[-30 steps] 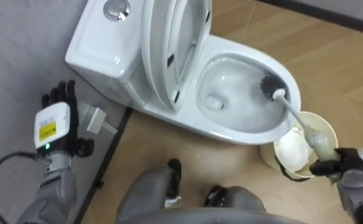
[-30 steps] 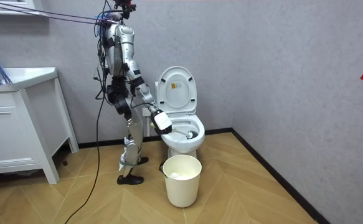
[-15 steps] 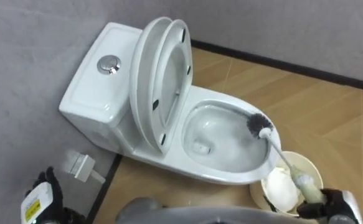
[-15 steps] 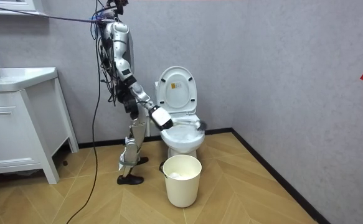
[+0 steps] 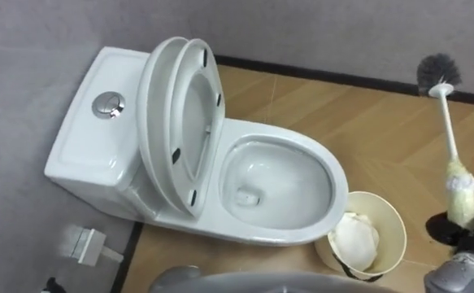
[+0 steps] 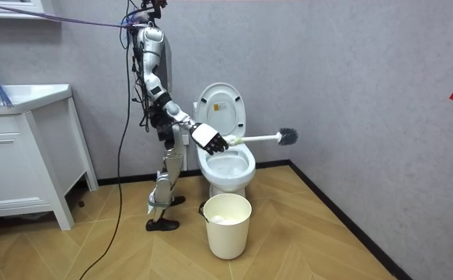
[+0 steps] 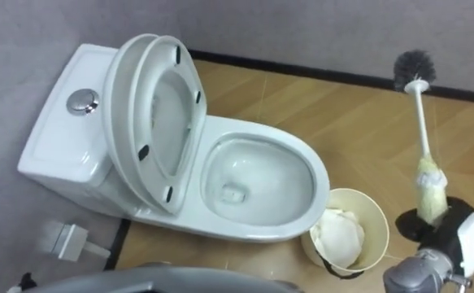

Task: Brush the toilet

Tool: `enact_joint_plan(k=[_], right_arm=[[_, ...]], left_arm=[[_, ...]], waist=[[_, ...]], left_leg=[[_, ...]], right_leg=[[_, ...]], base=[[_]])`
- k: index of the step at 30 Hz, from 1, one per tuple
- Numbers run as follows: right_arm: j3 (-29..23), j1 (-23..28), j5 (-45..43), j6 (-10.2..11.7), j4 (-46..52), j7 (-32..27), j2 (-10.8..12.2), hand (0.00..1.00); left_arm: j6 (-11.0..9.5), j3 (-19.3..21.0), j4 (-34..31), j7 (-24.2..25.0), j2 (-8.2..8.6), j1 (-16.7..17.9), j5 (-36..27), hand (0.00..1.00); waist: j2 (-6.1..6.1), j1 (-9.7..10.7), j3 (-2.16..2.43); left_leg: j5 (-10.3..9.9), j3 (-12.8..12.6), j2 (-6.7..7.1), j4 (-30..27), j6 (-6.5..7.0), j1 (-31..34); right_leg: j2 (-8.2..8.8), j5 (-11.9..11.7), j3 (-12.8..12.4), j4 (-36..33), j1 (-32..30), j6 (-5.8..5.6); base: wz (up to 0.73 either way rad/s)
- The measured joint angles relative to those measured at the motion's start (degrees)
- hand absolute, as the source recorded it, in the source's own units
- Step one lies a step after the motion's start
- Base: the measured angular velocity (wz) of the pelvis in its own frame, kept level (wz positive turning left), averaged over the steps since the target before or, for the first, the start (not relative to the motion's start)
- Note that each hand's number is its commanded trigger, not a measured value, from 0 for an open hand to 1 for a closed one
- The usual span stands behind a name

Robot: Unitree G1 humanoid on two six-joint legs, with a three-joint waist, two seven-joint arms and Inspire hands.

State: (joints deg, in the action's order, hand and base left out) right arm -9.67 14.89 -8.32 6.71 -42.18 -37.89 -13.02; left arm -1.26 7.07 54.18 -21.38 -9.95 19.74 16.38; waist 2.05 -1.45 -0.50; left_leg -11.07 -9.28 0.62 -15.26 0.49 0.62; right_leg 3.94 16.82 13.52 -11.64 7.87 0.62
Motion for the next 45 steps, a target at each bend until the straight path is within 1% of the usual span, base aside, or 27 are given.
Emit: enact_joint_plan(k=[3, 4, 5, 6, 7, 8, 9, 15, 17, 20, 23, 24, 25, 26, 29, 34, 37, 39, 42, 45], right_arm=[[0.00, 0.53, -0.04, -0.02, -0.09, -0.06, 0.26, 1.00], [0.00, 0.73, -0.02, -0.02, -0.09, -0.18, 0.49, 1.00], [-0.01, 0.92, -0.01, -0.02, -0.09, -0.19, 0.73, 1.00], [-0.01, 1.09, -0.01, -0.02, -0.10, -0.24, 0.86, 1.00], [0.00, 1.48, 0.02, -0.03, -0.10, -0.36, 1.09, 0.79], [0.03, 2.03, -0.01, -0.07, -0.11, -0.38, 1.19, 0.11], [0.07, 2.16, -0.09, -0.08, -0.29, -0.38, 1.23, 0.00], [0.49, 2.20, -1.28, -0.76, -4.55, 0.77, 1.74, 0.00], [1.15, 2.33, -1.28, -1.44, -4.86, 1.43, 2.00, 0.00], [1.86, 2.04, -1.38, -1.57, -7.06, 2.80, 2.29, 0.00], [1.86, 1.55, -1.89, -1.87, -10.08, 3.43, 2.42, 0.00], [1.87, 1.57, -1.89, -1.91, -10.77, 3.63, 2.43, 0.00], [1.87, 1.58, -1.90, -2.53, -11.75, 3.82, 2.56, 0.00], [1.86, 1.54, -2.11, -2.93, -12.94, 3.93, 2.74, 0.00], [1.86, 1.55, -4.07, -3.11, -15.14, 4.67, 3.22, 0.00], [2.41, 1.42, -8.40, -3.82, -15.43, 6.65, 3.50, 0.00], [3.56, 1.06, -8.76, -4.47, -15.89, 7.46, 3.55, 0.00], [3.82, 0.76, -8.75, -5.32, -16.00, 8.56, 3.55, 0.00], [3.90, 0.31, -8.73, -5.69, -17.33, 10.27, 3.58, 0.00], [3.93, -0.72, -8.41, -7.12, -19.80, 11.90, 3.78, 0.00]], left_arm=[[-0.03, 0.00, -0.06, 1.22, 0.12, -2.03, 0.05, 0.00], [-0.02, 0.00, -0.05, 1.75, 0.15, -2.53, 0.04, 0.00], [-0.03, 0.01, -0.06, 2.08, 0.23, -2.61, 0.04, 0.00], [-0.01, 0.01, -0.04, 2.15, 0.26, -2.58, 0.04, 0.00], [0.03, 0.01, -0.03, 2.26, 0.27, -2.56, 0.05, 0.00], [0.03, 0.01, 0.00, 2.28, 0.27, -2.48, 0.14, 0.00], [0.03, 0.04, 0.00, 2.28, 0.26, -2.42, 0.16, 0.00], [0.08, -0.03, 1.30, 2.50, 0.26, -2.56, 0.23, 0.00], [0.47, -0.05, 1.58, 3.22, 0.27, -2.33, 0.49, 0.00], [1.26, -0.19, 1.59, 4.56, 0.28, -2.39, 0.75, 0.00], [1.85, -0.20, 1.91, 4.79, 0.33, -2.44, 0.74, 0.00], [2.10, -0.19, 1.93, 4.82, 0.33, -2.38, 0.70, 0.00], [2.60, -0.19, 2.21, 4.86, 0.36, -2.48, 0.68, 0.00], [2.67, -0.19, 3.00, 4.91, 0.37, -2.79, 0.70, 0.00], [3.02, -0.20, 3.73, 5.81, 0.37, -2.92, 0.71, 0.00], [3.60, -0.36, 3.73, 7.16, 0.37, -3.39, 0.78, 0.00], [3.85, -0.48, 3.73, 7.44, 0.43, -3.67, 0.78, 0.00], [3.92, -0.45, 3.73, 7.48, 0.44, -3.75, 0.79, 0.00], [4.88, -0.44, 3.73, 7.86, 0.45, -3.80, 0.81, 0.00], [5.71, -0.49, 3.73, 8.51, 0.62, -3.71, 0.83, 0.00]], waist=[[-0.58, 0.12, 0.05], [-0.66, 0.23, 0.08], [-0.70, 0.30, 0.11], [-0.71, 0.43, 0.16], [-0.67, 0.99, 0.14], [-0.68, 1.16, 0.18], [-0.70, 1.20, 0.19], [-0.71, 1.53, 0.25], [-0.70, 1.54, 0.25], [-0.62, 1.68, 0.28], [-0.68, 1.70, 0.27], [-0.68, 1.72, 0.35], [-0.64, 1.73, 0.48], [-0.61, 1.76, 0.49], [-0.59, 1.97, 0.50], [-0.79, 2.31, 0.38], [-0.85, 2.42, 0.35], [-0.78, 2.43, 0.39], [-0.75, 2.49, 0.39], [-0.66, 2.60, 0.43]], left_leg=[[0.00, -0.34, 0.01, 0.06, 0.00, -0.61], [0.00, -0.97, -0.04, 0.13, 0.00, -0.88], [0.00, -1.61, -0.10, 0.37, 0.00, -1.38], [0.00, -1.63, -0.07, 0.63, 0.00, -1.69], [0.00, -1.72, 0.04, 1.04, 0.00, -2.26], [0.00, -1.88, 0.08, 1.89, 0.00, -3.05], [0.00, -2.00, 0.07, 2.26, 0.00, -3.35], [0.01, -2.60, 0.07, 4.04, -0.01, -4.95], [0.00, -2.95, 0.06, 4.07, -0.01, -5.41], [-0.06, -2.99, 0.02, 4.00, 0.14, -5.50], [-0.13, -2.84, 0.00, 3.89, 0.31, -5.64], [-0.12, -2.84, 0.02, 3.86, 0.34, -5.60], [-0.03, -2.83, 0.01, 3.84, 0.47, -5.41], [0.04, -2.82, 0.04, 3.76, 0.58, -5.39], [0.04, -2.83, 0.08, 3.66, 0.60, -5.33], [0.04, -2.98, 0.05, 3.72, 0.60, -5.31], [0.03, -3.08, 0.07, 3.87, 0.59, -5.30], [0.03, -3.07, 0.10, 4.02, 0.58, -5.26], [-0.02, -3.00, 0.14, 4.11, 0.55, -5.24], [-0.05, -2.95, 0.15, 4.09, 0.53, -5.23]], right_leg=[[-0.17, -0.02, -1.30, -0.07, 0.05, 0.03], [-0.17, -0.03, -1.85, -0.09, 0.06, 0.05], [-0.15, -0.06, -2.33, -0.08, 0.25, 0.07], [-0.15, -0.09, -2.42, -0.09, 0.47, 0.09], [-0.10, -0.11, -2.43, -0.04, 0.97, 0.07], [-0.11, -0.11, -2.60, -0.04, 1.33, 0.06], [-0.13, -0.11, -2.66, -0.02, 1.42, 0.06], [-0.27, -0.48, -3.40, -0.01, 1.81, -0.23], [-0.26, -0.70, -3.52, 0.06, 2.14, -0.37], [-0.30, -1.17, -3.98, 0.06, 2.15, -0.57], [-0.35, -1.42, -4.56, 0.40, 2.17, -0.69], [-0.37, -1.44, -4.78, 0.67, 2.23, -0.72], [-0.45, -1.63, -4.86, 1.04, 2.24, -0.82], [-0.44, -1.68, -4.91, 1.03, 2.21, -0.87], [-0.43, -1.74, -5.13, 1.05, 2.21, -0.94], [-0.51, -1.73, -5.34, 1.22, 2.15, -0.93], [-0.52, -1.74, -5.35, 1.39, 2.17, -0.92], [-0.52, -1.77, -5.38, 1.77, 2.21, -0.87], [-0.51, -1.77, -5.42, 1.97, 2.20, -0.87], [-0.50, -1.77, -5.41, 1.99, 2.20, -0.87]], base=[[-0.22], [-0.28], [-0.23], [-0.14], [-0.05], [-0.04], [-0.07], [-0.07], [-0.08], [-0.02], [-0.08], [-0.04], [0.00], [0.00], [0.00], [0.00], [0.00], [0.00], [0.00], [0.00]])
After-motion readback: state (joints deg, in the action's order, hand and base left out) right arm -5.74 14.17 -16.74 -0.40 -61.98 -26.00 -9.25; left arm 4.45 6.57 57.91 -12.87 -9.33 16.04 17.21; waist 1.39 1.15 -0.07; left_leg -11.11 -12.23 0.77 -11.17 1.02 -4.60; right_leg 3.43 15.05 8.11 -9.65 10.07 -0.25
